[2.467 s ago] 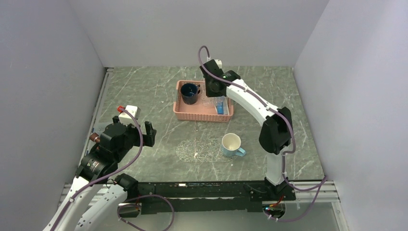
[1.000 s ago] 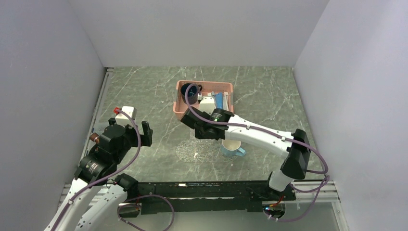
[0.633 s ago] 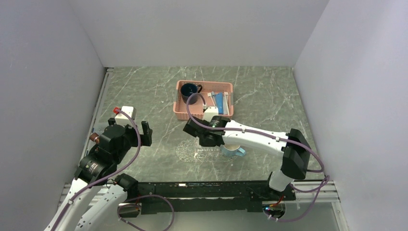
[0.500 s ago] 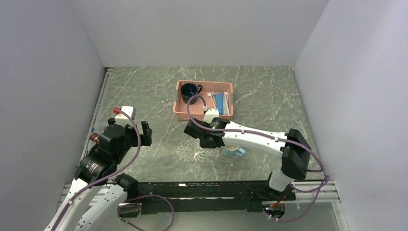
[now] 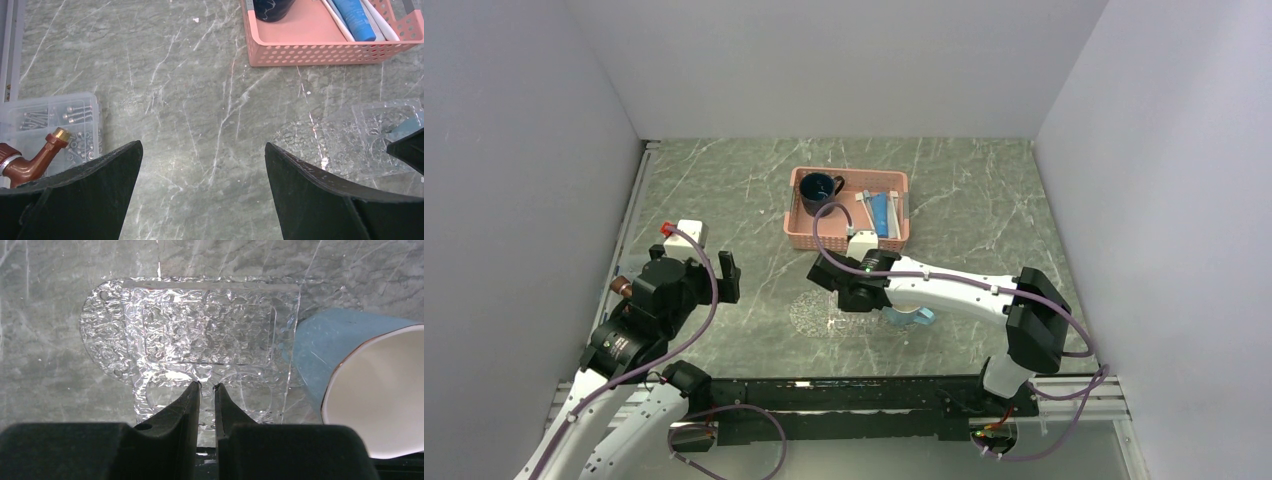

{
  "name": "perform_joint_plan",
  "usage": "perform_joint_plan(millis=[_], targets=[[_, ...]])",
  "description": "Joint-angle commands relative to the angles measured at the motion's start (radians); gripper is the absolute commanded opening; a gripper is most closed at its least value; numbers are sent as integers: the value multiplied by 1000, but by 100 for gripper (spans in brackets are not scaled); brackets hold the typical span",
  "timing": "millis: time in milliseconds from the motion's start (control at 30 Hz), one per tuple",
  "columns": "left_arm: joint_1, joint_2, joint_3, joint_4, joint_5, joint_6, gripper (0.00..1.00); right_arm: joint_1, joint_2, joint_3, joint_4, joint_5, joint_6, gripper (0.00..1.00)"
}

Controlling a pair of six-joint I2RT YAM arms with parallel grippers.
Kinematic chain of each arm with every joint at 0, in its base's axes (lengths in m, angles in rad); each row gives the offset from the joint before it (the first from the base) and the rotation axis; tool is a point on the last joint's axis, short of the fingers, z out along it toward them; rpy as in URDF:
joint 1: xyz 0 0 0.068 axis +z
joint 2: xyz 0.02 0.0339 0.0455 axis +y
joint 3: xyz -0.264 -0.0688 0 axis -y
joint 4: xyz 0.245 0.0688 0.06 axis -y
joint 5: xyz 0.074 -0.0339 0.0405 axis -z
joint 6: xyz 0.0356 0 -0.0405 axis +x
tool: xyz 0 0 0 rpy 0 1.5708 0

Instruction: Prepare toiletry sets of a toothbrush and toothpaste on the tray

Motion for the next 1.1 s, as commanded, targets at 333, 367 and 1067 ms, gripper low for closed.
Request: perform_joint_plan(millis=[333, 367, 1067], targets=[[2, 17, 15, 4, -22, -12, 99, 2, -47, -55, 81, -14, -50, 0], [2, 17, 15, 4, -23, -11, 99, 1, -50, -60, 84, -16, -52, 0], [14, 35, 15, 3, -25, -11, 99, -8, -96, -123, 123, -35, -77, 9]])
